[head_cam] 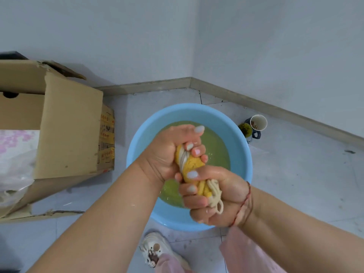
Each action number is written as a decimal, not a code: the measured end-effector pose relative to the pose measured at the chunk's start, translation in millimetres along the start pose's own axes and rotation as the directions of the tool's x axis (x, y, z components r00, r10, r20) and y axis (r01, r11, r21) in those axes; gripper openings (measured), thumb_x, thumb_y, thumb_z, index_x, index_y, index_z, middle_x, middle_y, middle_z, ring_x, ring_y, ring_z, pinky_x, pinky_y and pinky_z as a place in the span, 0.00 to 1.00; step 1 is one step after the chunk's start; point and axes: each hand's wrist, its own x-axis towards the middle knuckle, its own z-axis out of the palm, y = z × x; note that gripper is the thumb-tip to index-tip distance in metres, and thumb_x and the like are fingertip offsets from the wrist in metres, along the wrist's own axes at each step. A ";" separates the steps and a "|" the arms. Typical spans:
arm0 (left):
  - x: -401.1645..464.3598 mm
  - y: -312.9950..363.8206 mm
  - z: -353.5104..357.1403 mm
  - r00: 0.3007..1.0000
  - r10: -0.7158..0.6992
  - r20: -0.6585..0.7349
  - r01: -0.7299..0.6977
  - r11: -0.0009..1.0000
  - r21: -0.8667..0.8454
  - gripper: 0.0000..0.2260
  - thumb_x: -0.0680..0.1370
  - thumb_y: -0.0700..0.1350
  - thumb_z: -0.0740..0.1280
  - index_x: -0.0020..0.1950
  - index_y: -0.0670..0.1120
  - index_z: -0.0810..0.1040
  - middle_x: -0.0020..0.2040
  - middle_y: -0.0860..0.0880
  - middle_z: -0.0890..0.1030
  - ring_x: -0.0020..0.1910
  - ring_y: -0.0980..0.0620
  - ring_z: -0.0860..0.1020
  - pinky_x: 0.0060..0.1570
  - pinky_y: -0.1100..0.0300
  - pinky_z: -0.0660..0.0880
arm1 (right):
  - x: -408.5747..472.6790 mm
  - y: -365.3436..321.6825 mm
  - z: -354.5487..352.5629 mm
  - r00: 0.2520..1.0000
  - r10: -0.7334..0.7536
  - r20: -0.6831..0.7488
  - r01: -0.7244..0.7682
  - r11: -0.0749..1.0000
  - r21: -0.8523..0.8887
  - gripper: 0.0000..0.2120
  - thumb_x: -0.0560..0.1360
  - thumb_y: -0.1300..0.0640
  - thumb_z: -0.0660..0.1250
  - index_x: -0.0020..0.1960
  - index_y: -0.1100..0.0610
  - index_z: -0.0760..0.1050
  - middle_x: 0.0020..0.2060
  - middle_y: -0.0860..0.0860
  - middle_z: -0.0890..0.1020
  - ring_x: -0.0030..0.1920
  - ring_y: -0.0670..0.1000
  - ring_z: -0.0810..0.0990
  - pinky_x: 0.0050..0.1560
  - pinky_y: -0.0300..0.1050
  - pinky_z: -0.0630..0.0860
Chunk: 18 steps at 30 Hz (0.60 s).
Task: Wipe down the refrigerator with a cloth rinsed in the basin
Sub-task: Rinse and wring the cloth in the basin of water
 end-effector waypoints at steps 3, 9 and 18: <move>6.5 -7.2 -1.8 0.950 -0.020 -0.311 0.084 0.977 0.194 0.20 0.73 0.37 0.69 0.23 0.46 0.66 0.20 0.49 0.67 0.21 0.52 0.69 0.35 0.58 0.71 | 5.6 -7.0 -7.6 0.912 -0.068 -0.404 -0.107 0.913 -0.395 0.05 0.66 0.65 0.67 0.37 0.60 0.70 0.26 0.52 0.72 0.23 0.47 0.71 0.20 0.32 0.61; 29.4 -31.7 -15.2 0.745 0.255 -0.617 0.324 0.670 0.668 0.13 0.66 0.33 0.64 0.26 0.45 0.63 0.24 0.43 0.67 0.23 0.51 0.71 0.28 0.60 0.62 | 47.3 -13.6 -39.4 0.622 -0.458 -0.635 -0.434 0.473 -0.767 0.09 0.74 0.64 0.64 0.37 0.56 0.69 0.28 0.53 0.74 0.27 0.51 0.71 0.28 0.37 0.65; 57.7 -72.0 -53.5 0.344 0.199 -0.917 0.292 0.906 0.306 0.05 0.61 0.38 0.59 0.28 0.46 0.65 0.31 0.42 0.71 0.31 0.47 0.67 0.30 0.55 0.64 | 73.8 -12.3 -82.7 0.473 -0.698 -0.538 -0.704 0.068 -0.707 0.13 0.75 0.59 0.56 0.58 0.59 0.68 0.48 0.56 0.81 0.45 0.57 0.80 0.39 0.43 0.71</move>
